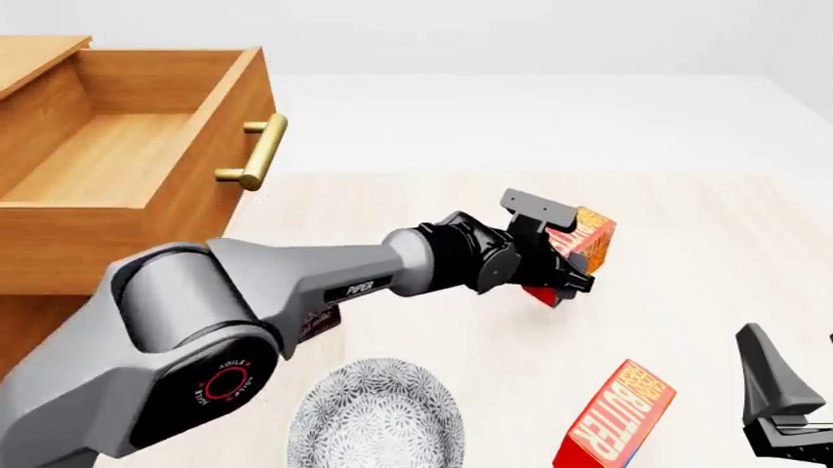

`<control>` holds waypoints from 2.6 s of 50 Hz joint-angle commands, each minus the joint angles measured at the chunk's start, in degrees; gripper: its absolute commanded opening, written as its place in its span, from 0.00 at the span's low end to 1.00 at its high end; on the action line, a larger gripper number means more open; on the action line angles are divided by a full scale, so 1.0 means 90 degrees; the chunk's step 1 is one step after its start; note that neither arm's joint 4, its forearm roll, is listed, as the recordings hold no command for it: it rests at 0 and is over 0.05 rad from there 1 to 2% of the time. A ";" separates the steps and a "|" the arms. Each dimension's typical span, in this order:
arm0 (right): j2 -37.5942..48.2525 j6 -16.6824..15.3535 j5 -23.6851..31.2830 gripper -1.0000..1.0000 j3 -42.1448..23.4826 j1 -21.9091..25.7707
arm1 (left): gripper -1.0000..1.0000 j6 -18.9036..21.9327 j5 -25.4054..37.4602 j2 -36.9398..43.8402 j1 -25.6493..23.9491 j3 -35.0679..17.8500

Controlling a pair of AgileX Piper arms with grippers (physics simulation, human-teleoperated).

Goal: Put the butter at the front in the top drawer of the cabinet and close it.

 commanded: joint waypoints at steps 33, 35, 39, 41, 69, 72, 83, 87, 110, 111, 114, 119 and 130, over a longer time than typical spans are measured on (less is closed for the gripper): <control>-0.0024 0.0001 0.0018 1.00 0.0006 -0.0001 | 0.00 0.0806 0.1661 -0.4287 0.0549 0.1777; -0.0026 0.0000 0.0019 1.00 0.0006 -0.0002 | 0.00 0.0820 0.1714 -0.4338 0.0573 0.1784; -0.0027 0.0000 0.0019 1.00 0.0006 -0.0001 | 0.00 0.0980 0.2016 -0.4662 0.0809 0.1757; -0.0028 0.0000 0.0020 1.00 0.0006 -0.0002 | 0.00 0.1045 0.2180 -0.4754 0.0917 0.1699; -0.0025 -0.0001 0.0018 1.00 0.0006 -0.0001 | 0.00 0.1556 0.3589 -0.5542 0.2096 0.1101; -0.0024 0.0000 0.0018 1.00 0.0006 -0.0001 | 0.00 0.1544 0.3778 -0.5609 0.2208 0.1003; -0.0027 0.0001 0.0019 1.00 0.0006 -0.0001 | 0.00 0.1673 0.4506 -0.5770 0.2705 0.0403; -0.0026 0.0000 0.0019 1.00 0.0006 -0.0002 | 0.00 0.1665 0.4712 -0.5828 0.2856 0.0249; -0.0026 0.0001 0.0019 1.00 0.0006 -0.0001 | 0.00 0.1833 0.5317 -0.6344 0.3699 0.0064; -0.0025 -0.0001 0.0019 1.00 0.0006 -0.0001 | 0.00 0.1826 0.5337 -0.6394 0.3755 0.0080; -0.0025 -0.0001 0.0019 1.00 0.0006 -0.0001 | 0.00 0.1814 0.5370 -0.6504 0.3883 0.0166; -0.0026 -0.0001 0.0019 1.00 0.0006 -0.0002 | 0.00 0.1808 0.5397 -0.6787 0.4094 0.0385; -0.0025 -0.0001 0.0019 1.00 0.0006 -0.0001 | 0.00 0.1743 0.5550 -0.7258 0.4449 0.0637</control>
